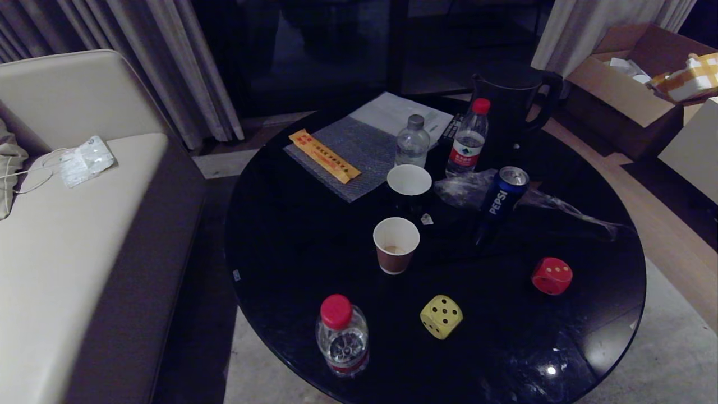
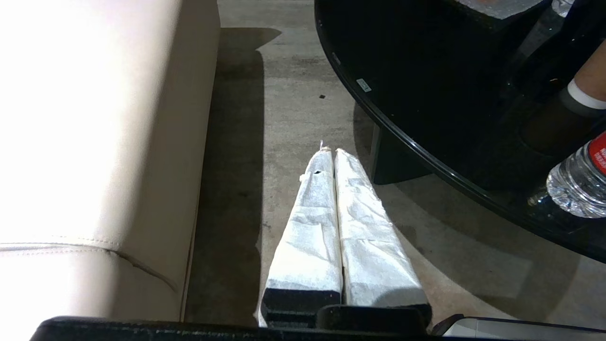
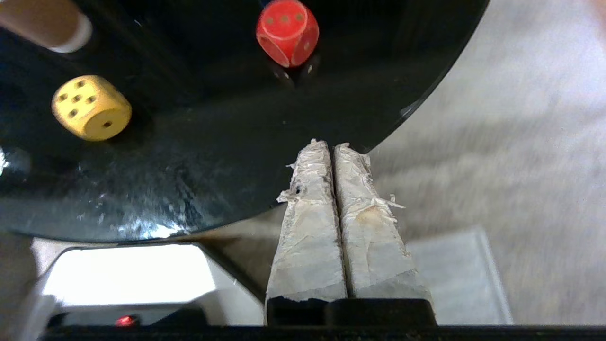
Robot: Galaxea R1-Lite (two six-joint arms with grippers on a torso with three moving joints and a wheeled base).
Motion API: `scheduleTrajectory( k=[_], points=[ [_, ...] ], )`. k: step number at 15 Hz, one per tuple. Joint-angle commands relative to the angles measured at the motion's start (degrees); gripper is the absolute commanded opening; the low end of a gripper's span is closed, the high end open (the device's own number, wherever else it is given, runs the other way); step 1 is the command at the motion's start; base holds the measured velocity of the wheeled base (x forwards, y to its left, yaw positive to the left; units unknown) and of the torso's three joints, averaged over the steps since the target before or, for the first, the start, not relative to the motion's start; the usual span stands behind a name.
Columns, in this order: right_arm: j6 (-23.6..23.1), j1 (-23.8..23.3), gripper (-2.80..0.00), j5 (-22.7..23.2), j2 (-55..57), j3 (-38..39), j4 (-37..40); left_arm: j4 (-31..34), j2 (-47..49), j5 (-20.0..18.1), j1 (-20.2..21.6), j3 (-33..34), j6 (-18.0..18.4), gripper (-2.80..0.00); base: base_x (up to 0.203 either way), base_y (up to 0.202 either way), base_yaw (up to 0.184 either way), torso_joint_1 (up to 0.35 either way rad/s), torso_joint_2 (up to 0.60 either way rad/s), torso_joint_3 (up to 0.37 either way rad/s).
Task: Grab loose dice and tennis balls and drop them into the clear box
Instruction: Pick up toys out of the box
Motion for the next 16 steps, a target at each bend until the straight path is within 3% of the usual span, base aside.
scheduleTrajectory(
  k=[1,7,8,16],
  points=[
    [1.2,0.7,-2.8,0.8,18.0,-4.3,-0.8,0.0,0.1,0.0,0.0,0.1,-0.1,-2.8,0.0,0.0,0.0,0.0,0.0,0.0],
    [3.1,2.6,-2.8,3.8,40.0,-15.7,-1.9,0.0,0.1,0.0,0.0,0.1,-0.1,-2.8,0.0,0.0,0.0,0.0,0.0,0.0],
    [3.1,3.0,0.0,3.9,42.1,-16.6,-1.9,0.0,0.1,0.0,0.0,0.1,-0.1,-2.8,0.0,0.0,0.0,0.0,0.0,0.0],
    [3.3,3.9,0.0,3.8,54.1,-24.9,-2.2,-0.1,0.1,0.0,0.0,0.1,-0.1,-2.8,0.0,0.0,0.0,0.0,0.0,0.0]
  ],
)
